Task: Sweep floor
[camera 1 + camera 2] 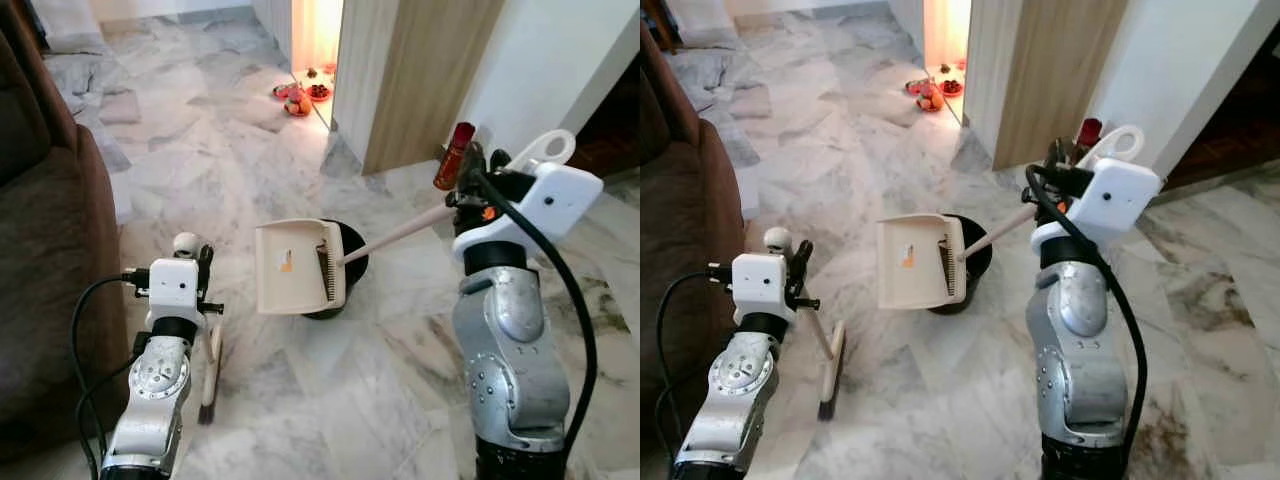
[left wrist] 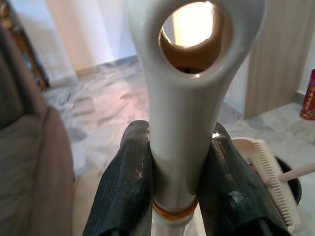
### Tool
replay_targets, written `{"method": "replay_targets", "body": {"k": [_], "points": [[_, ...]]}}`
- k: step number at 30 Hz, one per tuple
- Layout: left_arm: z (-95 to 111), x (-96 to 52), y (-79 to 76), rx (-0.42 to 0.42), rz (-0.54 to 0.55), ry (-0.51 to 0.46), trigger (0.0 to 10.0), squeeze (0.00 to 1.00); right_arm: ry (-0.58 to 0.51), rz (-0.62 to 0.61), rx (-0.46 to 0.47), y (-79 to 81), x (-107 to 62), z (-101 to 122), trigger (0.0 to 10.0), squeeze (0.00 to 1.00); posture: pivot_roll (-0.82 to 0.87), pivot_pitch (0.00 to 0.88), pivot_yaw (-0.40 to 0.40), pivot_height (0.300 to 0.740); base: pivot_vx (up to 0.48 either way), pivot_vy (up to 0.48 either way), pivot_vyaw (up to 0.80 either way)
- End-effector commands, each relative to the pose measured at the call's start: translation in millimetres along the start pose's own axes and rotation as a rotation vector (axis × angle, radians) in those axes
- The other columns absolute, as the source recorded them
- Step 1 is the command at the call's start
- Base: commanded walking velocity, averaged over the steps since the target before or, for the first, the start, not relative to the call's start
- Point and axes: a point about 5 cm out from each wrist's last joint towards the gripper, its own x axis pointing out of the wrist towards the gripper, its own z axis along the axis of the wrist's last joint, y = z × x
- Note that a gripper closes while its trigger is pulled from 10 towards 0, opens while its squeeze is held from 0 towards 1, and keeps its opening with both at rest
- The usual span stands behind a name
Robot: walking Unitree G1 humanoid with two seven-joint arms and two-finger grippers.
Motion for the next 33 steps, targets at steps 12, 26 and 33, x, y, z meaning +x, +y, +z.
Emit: {"method": "replay_targets", "body": {"k": [12, 26, 33], "points": [[10.5, 3.1, -6.4, 0.004, -0.008, -0.062, 10.0, 0.00, -0.073, 0.006, 0.010, -0.4, 1.8, 14.9, 10.0, 0.00, 0.00, 0.088, -0.073, 0.740, 0.331, 0.000, 0.00], [10.5, 2.9, -7.0, 0.005, -0.002, -0.067, 10.0, 0.00, -0.072, 0.024, 0.019, 2.7, 2.5, 15.3, 10.0, 0.00, 0.00, 0.079, -0.076, 0.740, 0.331, 0.000, 0.00], [10.6, 2.8, -7.0, 0.002, -0.004, -0.068, 10.0, 0.00, -0.071, 0.025, 0.019, 3.6, 2.6, 14.9, 10.0, 0.00, 0.00, 0.078, -0.078, 0.740, 0.331, 0.000, 0.00]]}}
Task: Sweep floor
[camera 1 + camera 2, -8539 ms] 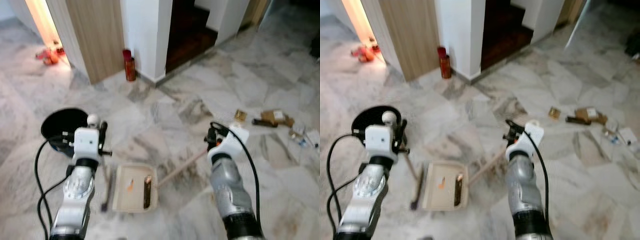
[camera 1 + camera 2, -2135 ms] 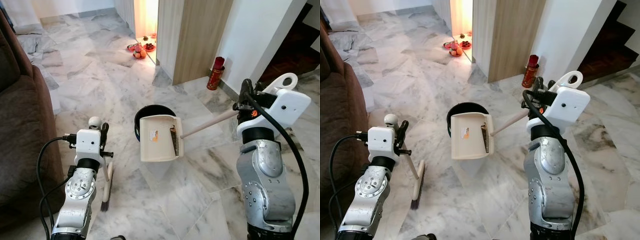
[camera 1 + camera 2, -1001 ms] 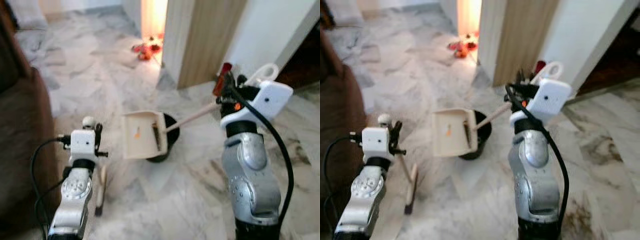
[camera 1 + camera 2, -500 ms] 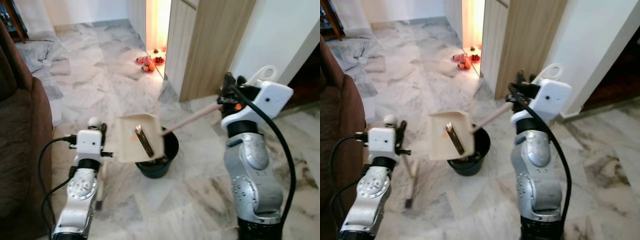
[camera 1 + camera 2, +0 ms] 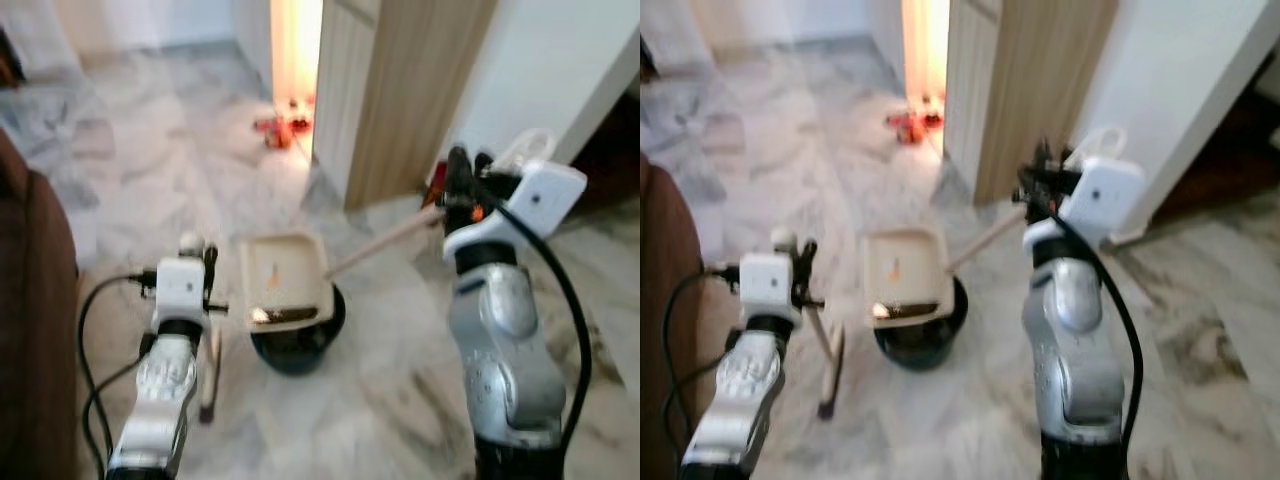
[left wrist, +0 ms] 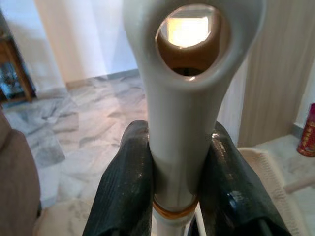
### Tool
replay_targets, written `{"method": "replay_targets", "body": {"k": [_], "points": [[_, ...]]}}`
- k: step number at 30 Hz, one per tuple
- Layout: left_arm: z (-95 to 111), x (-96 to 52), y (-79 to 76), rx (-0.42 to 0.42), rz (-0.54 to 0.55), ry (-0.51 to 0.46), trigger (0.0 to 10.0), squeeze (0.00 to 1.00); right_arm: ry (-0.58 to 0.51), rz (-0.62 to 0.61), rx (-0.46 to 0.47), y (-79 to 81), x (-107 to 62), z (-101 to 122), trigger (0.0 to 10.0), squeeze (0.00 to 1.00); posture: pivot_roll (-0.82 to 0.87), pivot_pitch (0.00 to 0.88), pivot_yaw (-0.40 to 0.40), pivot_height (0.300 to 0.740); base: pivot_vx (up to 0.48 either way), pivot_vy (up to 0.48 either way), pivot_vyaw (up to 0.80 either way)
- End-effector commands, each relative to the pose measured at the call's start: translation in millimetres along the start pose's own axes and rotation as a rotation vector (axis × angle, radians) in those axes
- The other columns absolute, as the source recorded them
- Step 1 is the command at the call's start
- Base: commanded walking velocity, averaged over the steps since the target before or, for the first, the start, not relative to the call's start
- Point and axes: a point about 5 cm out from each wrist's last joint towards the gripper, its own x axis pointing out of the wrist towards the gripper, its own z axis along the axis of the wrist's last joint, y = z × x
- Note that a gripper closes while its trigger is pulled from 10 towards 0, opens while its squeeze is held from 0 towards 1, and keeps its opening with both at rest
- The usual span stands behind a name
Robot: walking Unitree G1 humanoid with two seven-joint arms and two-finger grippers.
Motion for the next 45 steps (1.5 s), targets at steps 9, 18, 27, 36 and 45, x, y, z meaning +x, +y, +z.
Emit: {"method": "replay_targets", "body": {"k": [9, 18, 27, 36, 45], "points": [[10.4, 3.3, 0.6, 0.006, 0.007, -0.057, 10.0, 0.00, -0.086, 0.037, 0.041, 6.3, 0.2, 17.9, 10.0, 0.00, 0.01, 0.080, -0.076, 0.740, 0.331, 0.000, 0.00], [11.0, 3.1, 0.2, 0.003, 0.002, -0.064, 10.0, 0.00, -0.079, 0.060, 0.035, 9.3, -1.7, 16.3, 10.0, 0.00, 0.00, 0.092, -0.075, 0.740, 0.214, 0.000, 0.00], [10.0, 3.0, -0.5, 0.004, -0.005, -0.059, 10.0, 0.00, -0.090, 0.089, -0.003, 12.5, -3.0, 15.9, 10.0, 0.00, 0.00, 0.093, -0.074, 0.740, 0.000, 0.000, 0.00], [10.3, 3.0, -0.4, 0.003, -0.002, -0.062, 10.0, 0.00, -0.159, 0.245, -0.094, 39.9, -13.6, 18.9, 10.0, 0.00, 0.00, 0.093, -0.074, 0.740, 0.000, 0.000, 0.00], [10.2, 2.9, -1.3, -0.001, -0.009, -0.062, 10.0, 0.00, -0.244, 0.428, -0.219, 71.0, -29.7, 19.7, 10.0, 0.00, 0.00, 0.096, -0.074, 0.740, 0.000, 0.000, 0.00]]}}
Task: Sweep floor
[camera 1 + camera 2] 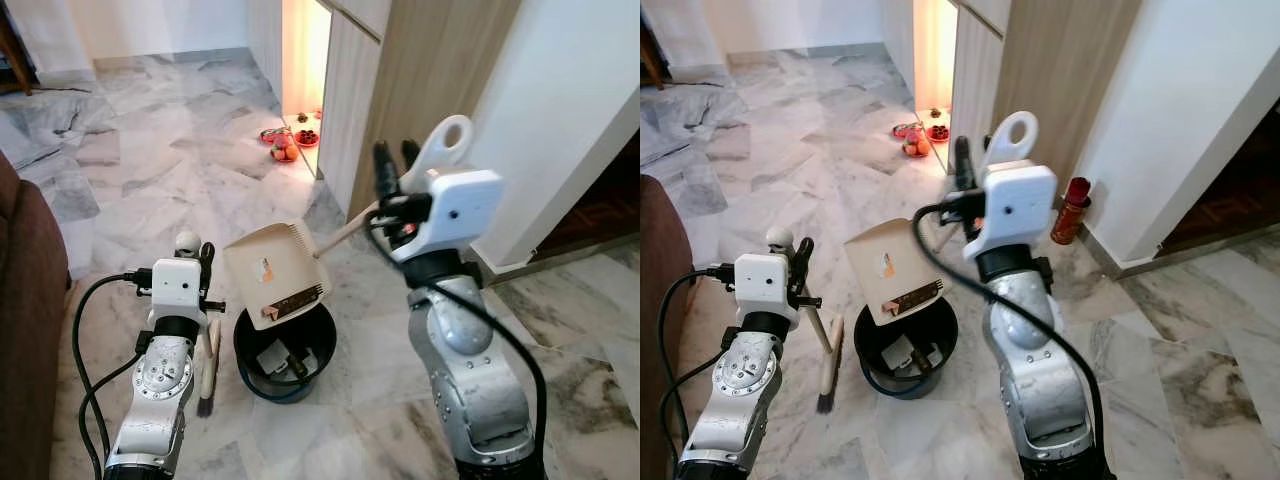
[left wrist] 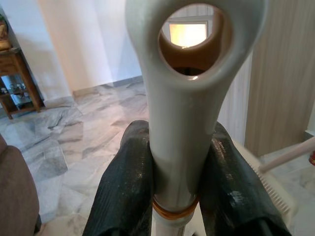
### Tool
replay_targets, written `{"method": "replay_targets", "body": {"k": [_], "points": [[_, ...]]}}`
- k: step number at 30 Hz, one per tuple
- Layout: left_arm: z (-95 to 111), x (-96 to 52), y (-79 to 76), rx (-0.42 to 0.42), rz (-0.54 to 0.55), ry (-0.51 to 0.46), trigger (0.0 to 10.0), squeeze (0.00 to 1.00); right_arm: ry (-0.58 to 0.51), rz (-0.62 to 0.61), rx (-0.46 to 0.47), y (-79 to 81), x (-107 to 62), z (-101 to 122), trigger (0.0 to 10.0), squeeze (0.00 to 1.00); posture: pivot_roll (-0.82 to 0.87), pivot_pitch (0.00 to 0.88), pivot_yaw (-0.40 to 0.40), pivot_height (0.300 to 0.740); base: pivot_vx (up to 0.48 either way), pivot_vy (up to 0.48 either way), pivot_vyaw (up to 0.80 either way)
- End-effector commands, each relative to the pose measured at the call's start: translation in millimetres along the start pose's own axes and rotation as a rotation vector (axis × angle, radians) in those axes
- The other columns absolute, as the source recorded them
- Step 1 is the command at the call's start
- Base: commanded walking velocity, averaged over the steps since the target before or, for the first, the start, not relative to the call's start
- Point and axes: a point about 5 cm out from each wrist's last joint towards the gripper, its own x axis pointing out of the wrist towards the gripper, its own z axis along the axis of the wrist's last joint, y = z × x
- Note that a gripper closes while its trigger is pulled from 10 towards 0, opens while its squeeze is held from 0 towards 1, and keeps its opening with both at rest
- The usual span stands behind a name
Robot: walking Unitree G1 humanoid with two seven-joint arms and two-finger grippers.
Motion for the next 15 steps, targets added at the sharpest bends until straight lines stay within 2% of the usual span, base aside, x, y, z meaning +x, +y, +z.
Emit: {"method": "replay_targets", "body": {"k": [1, 4, 15], "points": [[8.1, 2.5, -1.1, -0.002, -0.005, -0.045, 10.0, 0.00, -0.132, 0.007, -0.007, 2.0, -0.4, 24.4, 10.0, 0.00, 0.00, 0.096, -0.074, 0.740, 0.000, 0.000, 0.00], [8.2, 2.5, -1.4, -0.002, -0.004, -0.046, 10.0, 0.00, -0.153, 0.076, 0.011, 16.9, -3.8, 28.3, 10.0, 0.00, 0.00, 0.096, -0.074, 0.740, 0.000, 0.000, 0.00], [8.0, 3.1, -2.3, -0.004, -0.005, -0.048, 10.0, 0.00, -0.204, 0.190, -0.018, 33.8, -10.3, 33.9, 10.0, 0.00, 0.00, 0.087, -0.078, 0.740, 0.000, 0.000, 0.00]]}}
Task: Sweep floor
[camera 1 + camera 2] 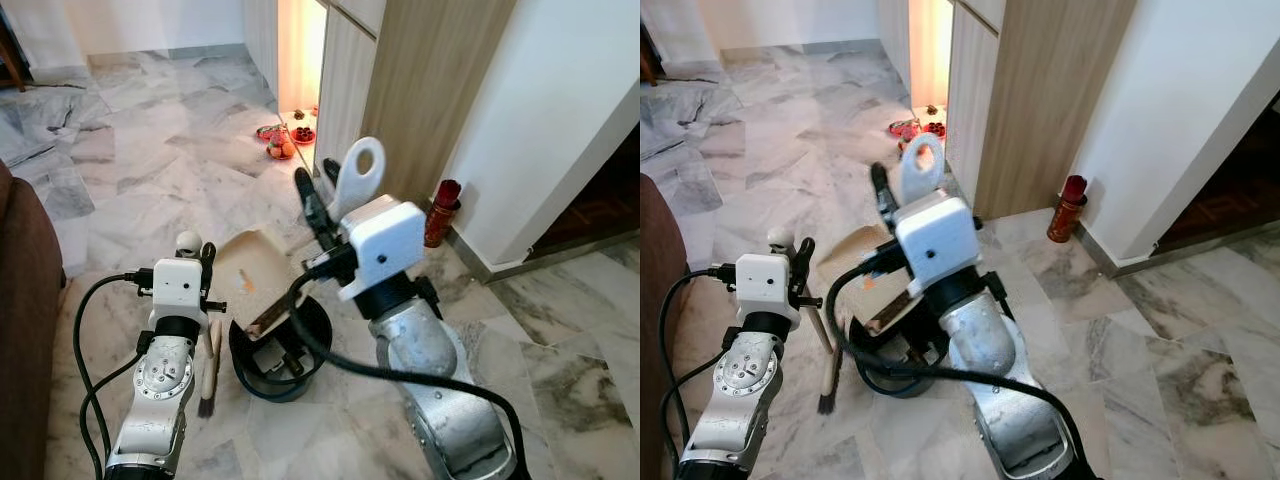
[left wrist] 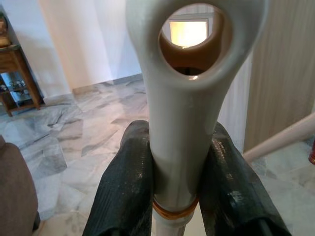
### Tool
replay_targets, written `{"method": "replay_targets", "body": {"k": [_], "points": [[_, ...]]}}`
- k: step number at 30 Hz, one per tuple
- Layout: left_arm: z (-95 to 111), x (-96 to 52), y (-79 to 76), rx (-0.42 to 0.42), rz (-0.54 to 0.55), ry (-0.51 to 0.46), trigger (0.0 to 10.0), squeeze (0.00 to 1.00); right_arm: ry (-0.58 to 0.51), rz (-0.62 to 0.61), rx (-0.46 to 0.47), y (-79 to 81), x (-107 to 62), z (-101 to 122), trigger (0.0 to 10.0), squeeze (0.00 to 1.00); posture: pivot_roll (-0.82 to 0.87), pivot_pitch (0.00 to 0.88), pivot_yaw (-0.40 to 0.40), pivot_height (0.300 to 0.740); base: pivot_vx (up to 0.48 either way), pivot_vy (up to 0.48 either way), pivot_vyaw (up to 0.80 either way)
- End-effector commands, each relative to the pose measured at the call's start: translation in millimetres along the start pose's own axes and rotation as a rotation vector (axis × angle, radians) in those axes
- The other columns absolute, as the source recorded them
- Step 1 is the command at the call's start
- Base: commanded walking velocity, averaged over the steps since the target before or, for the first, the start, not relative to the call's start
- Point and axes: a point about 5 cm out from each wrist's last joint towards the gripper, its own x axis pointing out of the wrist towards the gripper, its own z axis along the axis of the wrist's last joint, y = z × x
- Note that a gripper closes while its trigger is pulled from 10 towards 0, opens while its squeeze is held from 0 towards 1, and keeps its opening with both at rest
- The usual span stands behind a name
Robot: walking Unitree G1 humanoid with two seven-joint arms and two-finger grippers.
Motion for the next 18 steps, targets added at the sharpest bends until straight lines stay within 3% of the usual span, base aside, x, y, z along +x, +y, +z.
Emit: {"method": "replay_targets", "body": {"k": [1, 9, 11, 12, 18], "points": [[8.0, 3.3, -1.9, -0.004, -0.004, -0.047, 10.0, 0.00, -0.133, 0.004, -0.046, -1.0, -0.2, 24.1, 10.0, 0.00, 0.00, 0.087, -0.078, 0.740, 0.000, 0.000, 0.00], [7.5, 3.5, -2.5, -0.007, -0.001, -0.045, 10.0, 0.00, -0.121, 0.024, -0.117, 0.2, -1.8, 19.4, 10.0, 0.00, 0.01, 0.081, -0.080, 0.740, 0.000, 0.000, 0.00], [6.9, 3.1, -2.7, -0.006, -0.001, -0.042, 10.0, 0.00, -0.103, 0.002, -0.172, -4.1, -2.6, 16.1, 10.0, 0.00, 0.01, 0.079, -0.079, 0.740, 0.000, 0.000, 0.00], [6.4, 2.7, -3.1, -0.006, -0.003, -0.039, 10.0, 0.00, -0.091, -0.009, -0.255, -9.5, -3.4, 12.2, 10.0, 0.00, 0.01, 0.079, -0.079, 0.740, 0.000, 0.000, 0.00], [6.2, 2.4, -4.0, -0.008, -0.007, -0.038, 10.0, 0.00, -0.069, -0.044, -0.335, -24.1, -4.4, 5.8, 10.0, 0.00, 0.00, 0.076, -0.078, 0.740, 0.000, 0.000, 0.00]]}}
